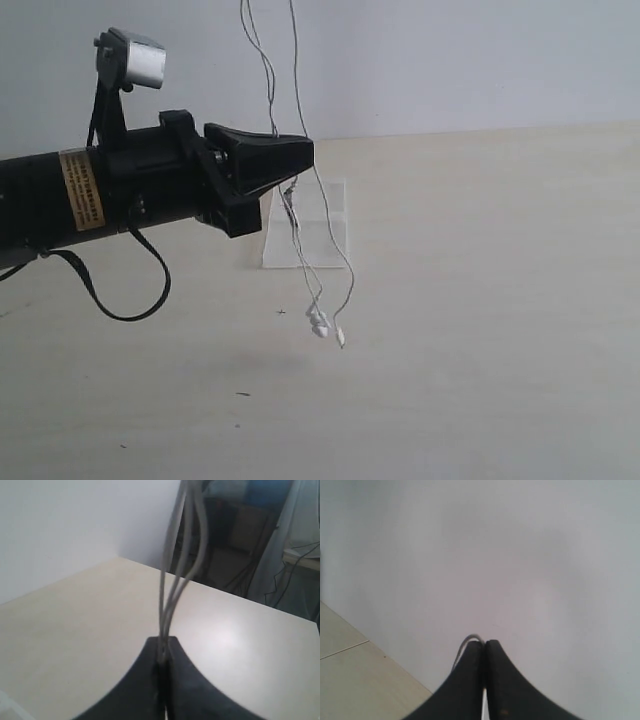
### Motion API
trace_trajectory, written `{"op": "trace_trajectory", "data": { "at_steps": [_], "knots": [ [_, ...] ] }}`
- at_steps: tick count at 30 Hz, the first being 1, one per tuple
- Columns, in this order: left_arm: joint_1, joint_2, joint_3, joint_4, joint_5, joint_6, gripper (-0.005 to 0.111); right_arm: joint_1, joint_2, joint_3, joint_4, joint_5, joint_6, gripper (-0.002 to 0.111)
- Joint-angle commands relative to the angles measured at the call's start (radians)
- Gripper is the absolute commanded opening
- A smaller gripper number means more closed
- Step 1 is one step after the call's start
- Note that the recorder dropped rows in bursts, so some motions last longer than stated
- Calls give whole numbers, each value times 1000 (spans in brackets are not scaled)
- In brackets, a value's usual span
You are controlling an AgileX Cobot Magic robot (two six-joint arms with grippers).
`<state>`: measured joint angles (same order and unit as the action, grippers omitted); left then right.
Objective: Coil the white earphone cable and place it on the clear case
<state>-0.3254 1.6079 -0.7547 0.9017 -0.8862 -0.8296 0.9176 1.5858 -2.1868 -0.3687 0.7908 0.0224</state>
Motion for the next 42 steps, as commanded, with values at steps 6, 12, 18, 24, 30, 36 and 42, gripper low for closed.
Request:
{"op": "trace_trajectory", "data": {
  "at_steps": [6,12,18,24,30,36,42],
  "knots": [
    [-5,6,-9,16,11,-18,2,0,-2,-7,-11,-4,5,0],
    [-5,6,-9,8,43,-18,48,0,-2,-7,-11,-8,5,0],
    [-5,6,-12,15,57,-15,0,0,-2,-7,-11,-8,5,0],
    [-5,6,-12,15,93,-15,0,0,-2,-7,-21,-8,5,0],
    [-5,6,-12,15,93,-26,0,0,-19,-7,-116,47,83,0],
    [-5,6,-12,15,93,-41,0,0,-63,-7,-268,179,165,0],
    [-5,-3,-12,15,93,-41,0,0,-125,-7,-342,325,172,0]
  ]
}}
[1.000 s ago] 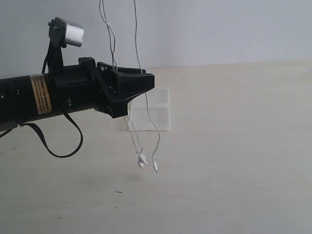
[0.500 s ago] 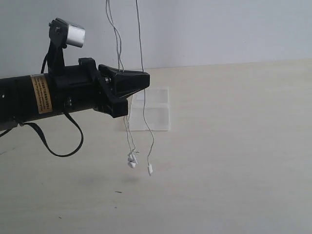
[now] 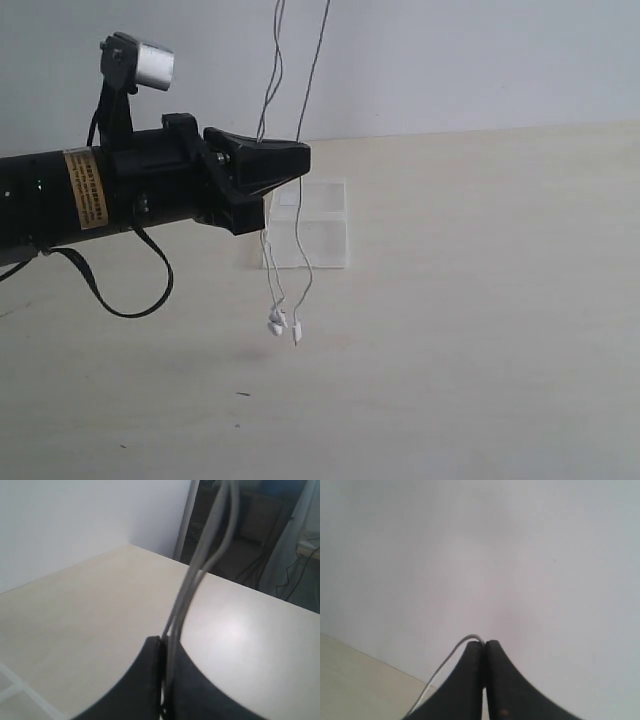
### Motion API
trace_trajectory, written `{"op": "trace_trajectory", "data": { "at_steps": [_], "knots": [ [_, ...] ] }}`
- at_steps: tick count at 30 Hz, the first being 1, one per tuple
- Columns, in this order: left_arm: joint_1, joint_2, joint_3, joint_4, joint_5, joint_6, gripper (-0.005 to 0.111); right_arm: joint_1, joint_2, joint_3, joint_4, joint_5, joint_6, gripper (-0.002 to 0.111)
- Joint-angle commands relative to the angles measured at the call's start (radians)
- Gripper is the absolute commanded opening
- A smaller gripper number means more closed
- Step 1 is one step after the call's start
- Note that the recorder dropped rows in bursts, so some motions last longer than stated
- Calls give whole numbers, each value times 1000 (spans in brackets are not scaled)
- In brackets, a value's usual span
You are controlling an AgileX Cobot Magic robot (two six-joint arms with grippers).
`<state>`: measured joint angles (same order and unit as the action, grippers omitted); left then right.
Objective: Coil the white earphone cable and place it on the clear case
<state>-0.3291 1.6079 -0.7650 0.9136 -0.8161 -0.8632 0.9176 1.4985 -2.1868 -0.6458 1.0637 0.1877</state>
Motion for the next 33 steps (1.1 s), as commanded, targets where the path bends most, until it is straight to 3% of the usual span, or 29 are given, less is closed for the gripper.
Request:
{"op": "trace_trajectory", "data": {
  "at_steps": [1,3,10,16,25,33],
  "knots": [
    [-1,-12,-1,3,23,-12,0,0,-46,-7,-115,123,6,0],
    [-1,-30,-1,5,23,-12,0,0,-52,-7,-226,157,25,0],
    [-1,-68,-1,78,23,-63,0,-9,-106,-4,-305,157,52,0],
    [-1,-128,-1,104,-78,-70,0,-25,-126,-4,-300,157,51,0],
    [-1,-195,-1,161,-83,-81,0,-25,-126,-4,-329,157,51,0],
    [-1,-201,-1,206,-164,-99,0,-25,-126,-4,-337,157,51,0]
  ]
}}
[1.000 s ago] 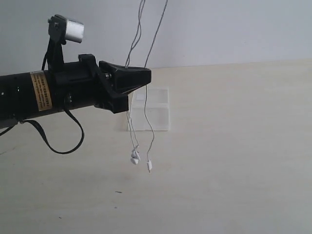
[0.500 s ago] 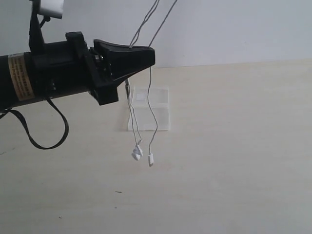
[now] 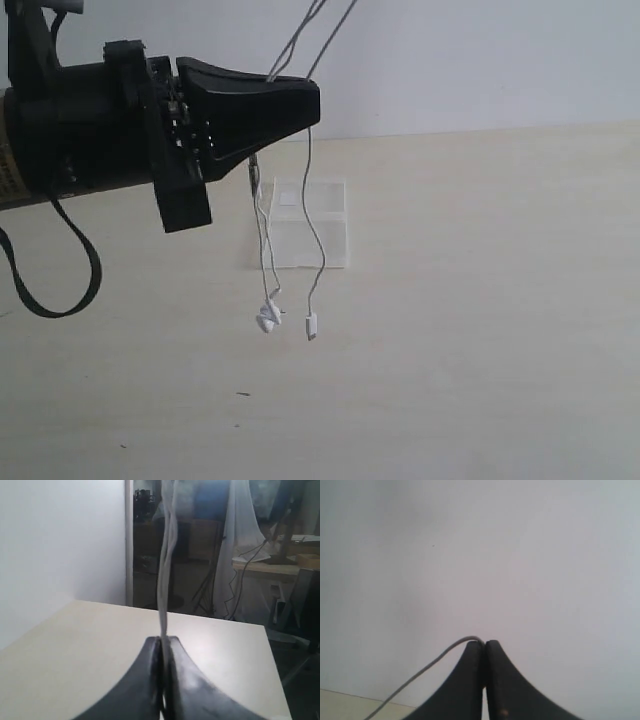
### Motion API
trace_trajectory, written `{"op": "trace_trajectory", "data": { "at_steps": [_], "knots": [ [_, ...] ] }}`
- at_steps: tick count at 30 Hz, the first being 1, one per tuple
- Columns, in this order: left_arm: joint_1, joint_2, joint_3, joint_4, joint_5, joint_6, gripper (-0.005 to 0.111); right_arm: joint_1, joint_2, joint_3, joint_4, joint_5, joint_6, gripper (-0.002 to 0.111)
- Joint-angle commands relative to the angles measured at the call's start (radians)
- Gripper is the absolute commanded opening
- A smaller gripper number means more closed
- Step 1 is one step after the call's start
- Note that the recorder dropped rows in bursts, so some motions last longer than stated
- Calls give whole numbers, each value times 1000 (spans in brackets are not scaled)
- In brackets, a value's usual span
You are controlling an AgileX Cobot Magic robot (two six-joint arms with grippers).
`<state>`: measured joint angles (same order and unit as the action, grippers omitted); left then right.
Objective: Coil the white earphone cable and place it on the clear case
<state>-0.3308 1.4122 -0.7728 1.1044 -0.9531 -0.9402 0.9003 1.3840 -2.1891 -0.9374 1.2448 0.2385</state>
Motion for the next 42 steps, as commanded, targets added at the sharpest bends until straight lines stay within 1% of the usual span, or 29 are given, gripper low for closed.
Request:
{"op": "trace_trajectory", "data": {
  "at_steps": [1,3,6,9,11,15,17,23,25,26,30,33,38,42],
  "knots": [
    [3,-5,6,10,-22,-30,0,-7,-12,-2,-41,-24,0,0],
    [17,-7,6,10,-19,-39,0,-7,-13,-2,-14,-24,0,0],
    [49,-20,6,-3,-12,-58,0,-7,-24,-2,101,-24,6,0],
    [96,-48,4,-28,-5,-74,0,-7,-42,13,194,-24,9,0],
    [127,-69,-4,-28,15,-114,0,-7,-55,38,233,-24,8,0],
    [172,-113,-27,5,49,-171,0,-7,-91,153,335,-24,17,0],
    [182,-129,-39,29,57,-201,0,-7,-101,227,372,-24,17,0],
    [182,-164,-69,118,171,-308,0,-7,-101,477,416,-24,42,0],
    [182,-166,-71,125,176,-316,0,-7,-92,560,440,-24,42,0],
    [182,-168,-71,133,176,-322,0,-7,-87,601,459,-47,42,0],
    [182,-172,-71,142,176,-347,0,-7,-60,718,571,-236,1,0],
    [182,-172,-71,144,176,-352,0,-7,-26,763,654,-319,-35,0],
    [182,-172,-71,144,173,-368,0,-7,62,779,672,-310,-38,0],
    [182,-172,-71,144,173,-368,0,-7,117,779,675,-339,-38,0]
  ]
}}
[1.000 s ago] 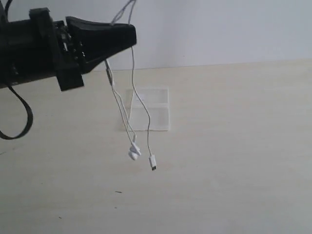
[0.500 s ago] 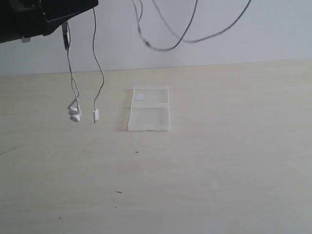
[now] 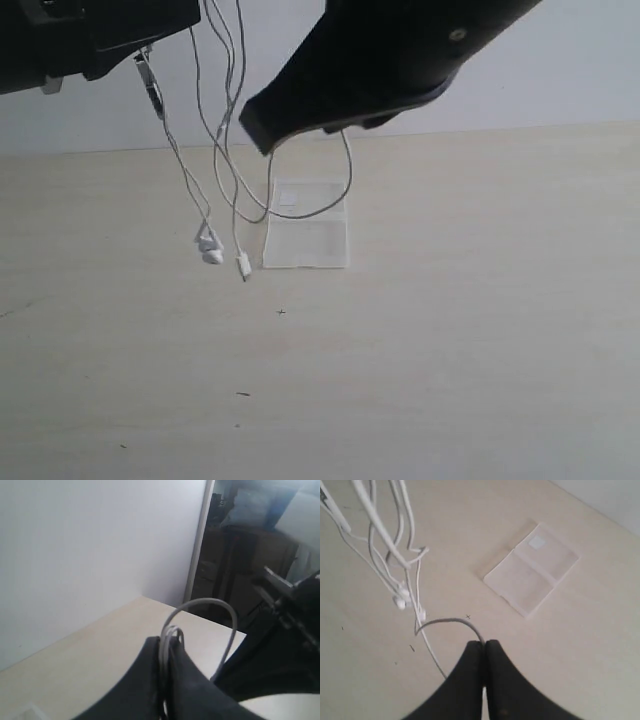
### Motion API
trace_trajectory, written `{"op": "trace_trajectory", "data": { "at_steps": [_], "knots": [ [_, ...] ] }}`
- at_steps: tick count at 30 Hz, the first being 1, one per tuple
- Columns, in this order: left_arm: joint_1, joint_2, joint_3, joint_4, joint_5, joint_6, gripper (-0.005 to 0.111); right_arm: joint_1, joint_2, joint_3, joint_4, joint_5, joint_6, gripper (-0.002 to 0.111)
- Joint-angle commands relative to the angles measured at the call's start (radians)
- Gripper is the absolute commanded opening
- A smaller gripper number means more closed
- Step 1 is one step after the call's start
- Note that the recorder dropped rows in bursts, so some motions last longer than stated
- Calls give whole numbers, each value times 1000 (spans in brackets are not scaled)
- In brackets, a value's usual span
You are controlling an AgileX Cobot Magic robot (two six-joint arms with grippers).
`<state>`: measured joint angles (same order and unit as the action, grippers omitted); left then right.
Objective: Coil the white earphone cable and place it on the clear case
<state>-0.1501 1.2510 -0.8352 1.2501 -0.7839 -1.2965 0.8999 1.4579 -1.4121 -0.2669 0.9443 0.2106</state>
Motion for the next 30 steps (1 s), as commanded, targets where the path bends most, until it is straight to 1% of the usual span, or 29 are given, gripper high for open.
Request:
{"op": "trace_trajectory", "data": {
  "at_steps": [1,3,5,10,12,13,16,22,25,30],
  "knots": [
    [2,-11,-8,0,4,-11,0,-7,52,2,4,-46,-10,0],
    [2,-11,-8,7,11,-11,0,-7,58,0,1,-50,-10,4],
    [2,-11,-8,23,48,-11,0,-7,56,0,-4,-50,-10,13],
    [2,-11,-8,16,147,-20,0,-5,-1,0,4,-50,-27,51],
    [2,-11,-8,-25,164,-20,0,-5,-34,0,12,-50,-25,60],
    [2,-11,-8,-44,166,-20,0,-5,-51,0,23,-50,-25,63],
    [2,-11,-8,-118,166,-20,0,-5,-98,0,25,-50,-25,65],
    [2,-11,-8,-173,168,-20,0,-5,-158,0,29,-35,-17,65],
    [2,-11,-8,-230,168,-20,0,-5,-171,0,36,-25,-17,65],
    [2,-11,-8,-313,145,-20,0,-5,-168,0,127,-15,-32,65]
  ]
}}
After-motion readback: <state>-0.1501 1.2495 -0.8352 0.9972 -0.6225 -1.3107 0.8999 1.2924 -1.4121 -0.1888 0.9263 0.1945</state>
